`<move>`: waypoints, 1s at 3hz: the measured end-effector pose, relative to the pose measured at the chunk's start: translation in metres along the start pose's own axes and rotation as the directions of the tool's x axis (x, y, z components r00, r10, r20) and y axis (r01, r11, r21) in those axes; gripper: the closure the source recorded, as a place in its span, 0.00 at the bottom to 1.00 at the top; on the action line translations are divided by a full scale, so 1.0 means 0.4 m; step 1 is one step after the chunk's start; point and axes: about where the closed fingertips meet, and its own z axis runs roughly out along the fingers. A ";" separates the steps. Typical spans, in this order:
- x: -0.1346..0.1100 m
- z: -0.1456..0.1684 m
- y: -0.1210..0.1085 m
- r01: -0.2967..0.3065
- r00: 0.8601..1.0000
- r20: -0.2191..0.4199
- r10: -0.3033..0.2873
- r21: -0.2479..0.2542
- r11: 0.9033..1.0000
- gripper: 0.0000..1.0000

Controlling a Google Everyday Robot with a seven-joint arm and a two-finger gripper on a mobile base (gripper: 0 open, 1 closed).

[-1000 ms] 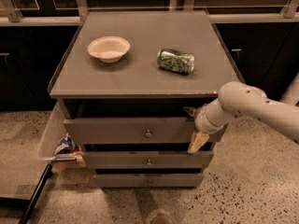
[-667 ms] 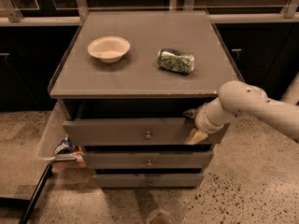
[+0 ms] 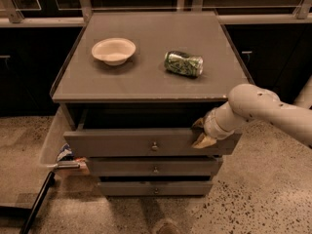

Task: Open top drawer

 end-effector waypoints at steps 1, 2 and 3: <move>0.000 0.000 0.000 0.000 1.000 0.000 0.000 0.000 1.000 0.45; 0.002 0.000 -0.011 -0.015 1.000 0.013 0.015 -0.011 1.000 0.21; 0.022 -0.026 0.045 -0.030 0.999 0.043 0.032 -0.045 0.999 0.24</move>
Offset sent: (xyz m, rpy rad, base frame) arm 0.0257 -0.0071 0.0076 0.0700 0.0648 -0.0301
